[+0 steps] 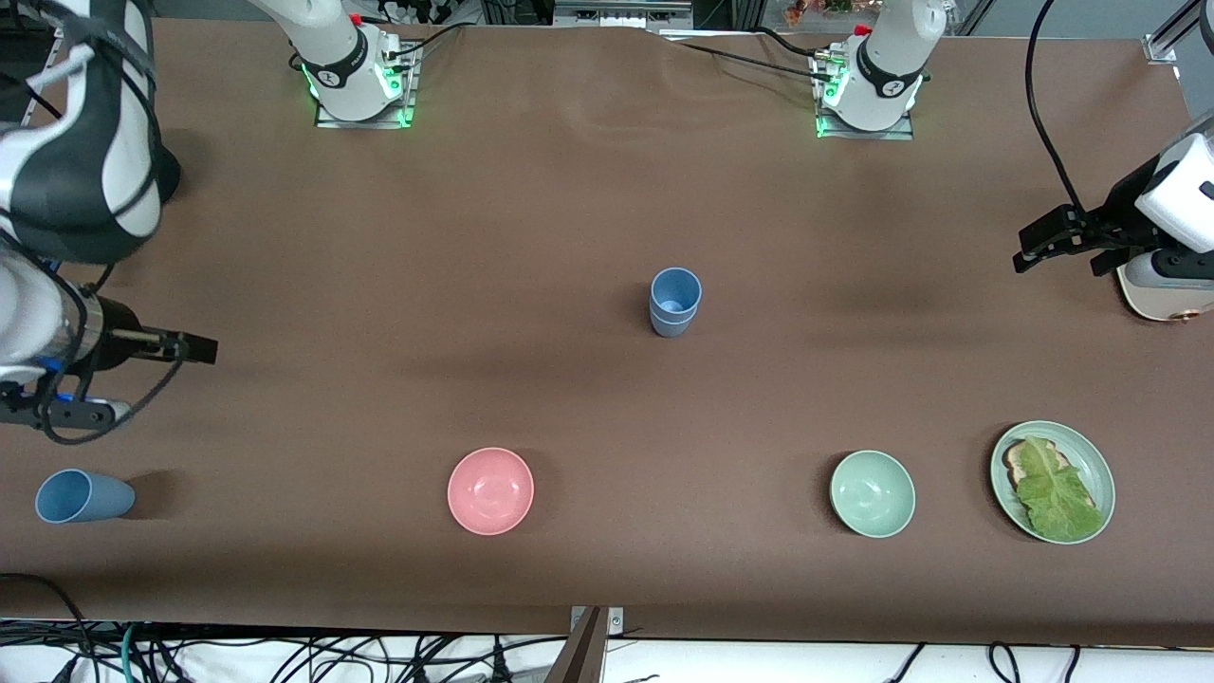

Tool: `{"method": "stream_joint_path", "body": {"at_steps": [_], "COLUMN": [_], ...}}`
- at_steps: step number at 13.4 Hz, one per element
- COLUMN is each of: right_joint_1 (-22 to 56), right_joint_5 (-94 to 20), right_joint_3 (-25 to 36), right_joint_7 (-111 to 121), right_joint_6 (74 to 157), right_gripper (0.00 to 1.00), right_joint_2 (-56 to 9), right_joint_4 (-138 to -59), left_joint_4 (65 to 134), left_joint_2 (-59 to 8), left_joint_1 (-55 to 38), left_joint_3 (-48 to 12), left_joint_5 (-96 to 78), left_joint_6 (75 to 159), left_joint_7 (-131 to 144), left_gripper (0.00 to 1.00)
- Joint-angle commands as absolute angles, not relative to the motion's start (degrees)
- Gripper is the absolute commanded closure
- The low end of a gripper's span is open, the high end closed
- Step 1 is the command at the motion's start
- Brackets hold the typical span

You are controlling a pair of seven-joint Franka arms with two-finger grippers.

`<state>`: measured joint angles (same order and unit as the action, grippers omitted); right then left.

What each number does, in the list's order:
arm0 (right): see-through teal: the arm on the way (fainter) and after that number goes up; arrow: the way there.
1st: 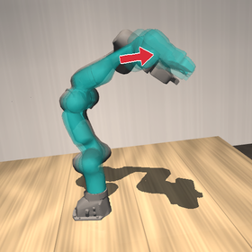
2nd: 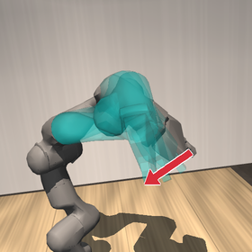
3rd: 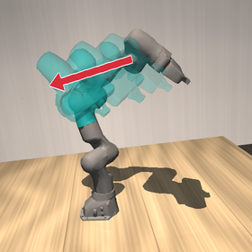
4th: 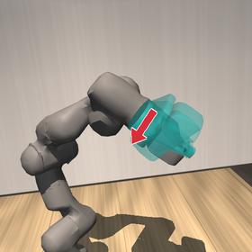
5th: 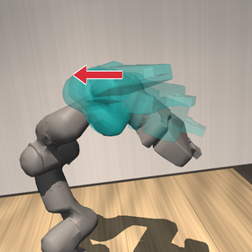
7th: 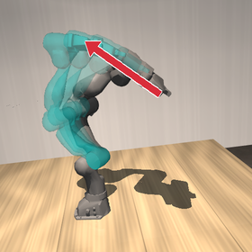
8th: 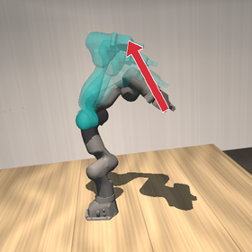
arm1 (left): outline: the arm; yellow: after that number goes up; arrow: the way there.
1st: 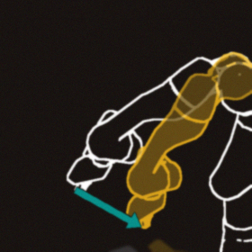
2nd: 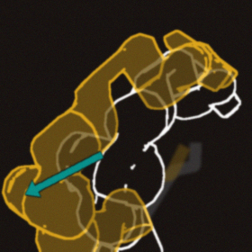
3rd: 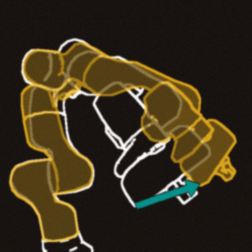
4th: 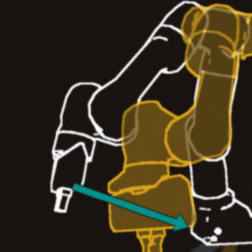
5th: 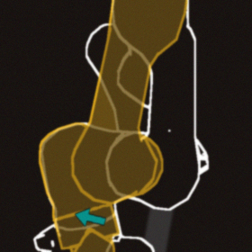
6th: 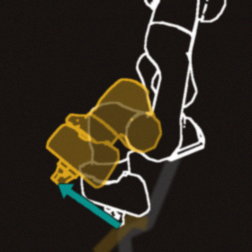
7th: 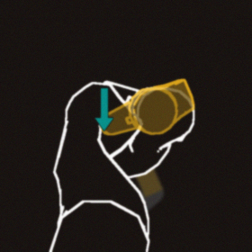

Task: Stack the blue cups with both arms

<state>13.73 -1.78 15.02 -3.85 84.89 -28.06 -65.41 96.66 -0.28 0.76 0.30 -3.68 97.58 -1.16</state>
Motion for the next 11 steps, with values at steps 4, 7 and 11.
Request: {"method": "stream_joint_path", "body": {"at_steps": [4, 7, 11], "right_joint_1": [-1.3, -3.5, -3.8], "right_joint_5": [2.0, 3.8, 3.8], "right_joint_3": [-9.3, -10.8, -10.4], "right_joint_7": [-14.6, -14.4, -10.9], "right_joint_6": [99.7, 96.7, 88.7], "right_gripper": [0.0, 0.0, 0.0], "right_joint_2": [-7.3, 0.0, -0.5], "right_joint_4": [-93.4, -97.6, -94.2], "left_joint_4": [97.4, 97.4, 97.4], "left_joint_2": [0.6, 0.6, 0.6], "left_joint_1": [0.6, 0.6, 0.6], "left_joint_3": [0.4, 0.4, 0.4], "left_joint_5": [-3.9, -3.9, -4.0], "left_joint_6": [98.2, 98.2, 98.2], "left_joint_7": [-1.1, -1.1, -1.1], "left_gripper": [0.0, 0.0, 0.0]}}
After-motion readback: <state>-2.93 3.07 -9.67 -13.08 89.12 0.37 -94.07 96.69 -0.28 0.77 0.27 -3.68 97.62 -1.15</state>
